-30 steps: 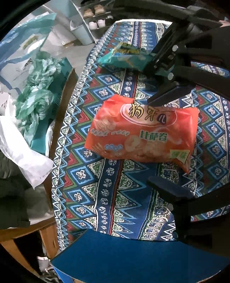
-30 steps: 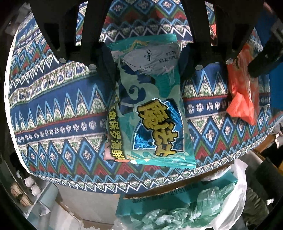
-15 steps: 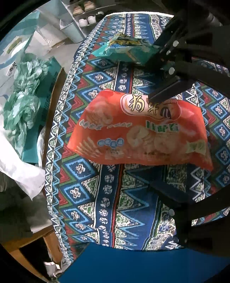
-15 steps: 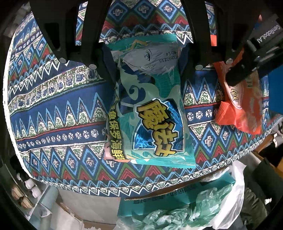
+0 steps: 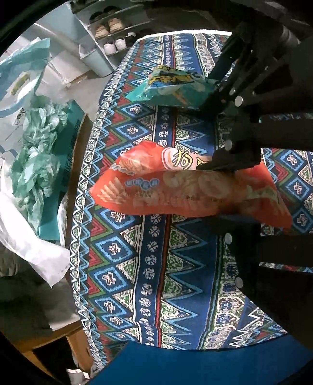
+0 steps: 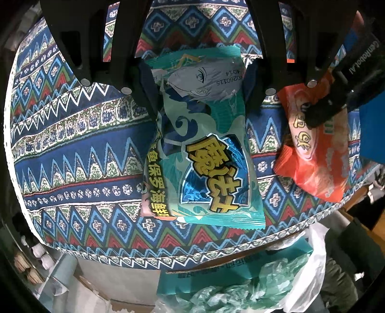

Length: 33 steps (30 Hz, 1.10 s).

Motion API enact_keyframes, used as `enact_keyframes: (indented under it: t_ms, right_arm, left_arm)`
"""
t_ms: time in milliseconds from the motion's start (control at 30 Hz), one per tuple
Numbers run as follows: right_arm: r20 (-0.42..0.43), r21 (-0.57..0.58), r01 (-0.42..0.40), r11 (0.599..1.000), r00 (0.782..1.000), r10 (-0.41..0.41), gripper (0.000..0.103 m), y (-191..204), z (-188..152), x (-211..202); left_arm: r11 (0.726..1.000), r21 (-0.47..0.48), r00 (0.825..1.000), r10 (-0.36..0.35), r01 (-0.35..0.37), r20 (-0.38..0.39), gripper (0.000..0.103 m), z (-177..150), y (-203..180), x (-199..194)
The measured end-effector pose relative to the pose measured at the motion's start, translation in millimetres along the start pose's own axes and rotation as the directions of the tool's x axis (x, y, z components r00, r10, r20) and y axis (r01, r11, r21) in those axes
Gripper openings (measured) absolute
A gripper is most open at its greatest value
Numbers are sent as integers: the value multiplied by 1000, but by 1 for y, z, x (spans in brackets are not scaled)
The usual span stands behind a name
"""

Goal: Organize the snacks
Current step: 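Lift both bags and carry them over the cardboard box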

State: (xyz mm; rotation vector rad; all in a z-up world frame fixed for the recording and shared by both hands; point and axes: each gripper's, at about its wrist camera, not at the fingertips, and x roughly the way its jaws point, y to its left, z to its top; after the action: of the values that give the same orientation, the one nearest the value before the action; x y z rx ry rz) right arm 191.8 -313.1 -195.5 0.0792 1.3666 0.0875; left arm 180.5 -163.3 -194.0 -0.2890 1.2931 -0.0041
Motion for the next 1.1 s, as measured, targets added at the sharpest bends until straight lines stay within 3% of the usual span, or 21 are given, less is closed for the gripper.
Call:
enact_keyframes:
  t_ms: [433, 867, 1100]
  right_arm:
    - [12, -38, 2, 999, 1000, -2, 61, 15, -15, -32]
    - [67, -76, -21, 997, 997, 26, 61, 32, -33, -91]
    - [112, -135, -52, 989, 991, 67, 61, 61, -46, -124]
  left_arm:
    - [999, 17, 999, -36, 36, 41, 26, -16, 10, -38]
    - [998, 54, 992, 15, -22, 128, 26, -40, 32, -99]
    - [999, 35, 985, 27, -34, 170, 26, -49, 51, -136]
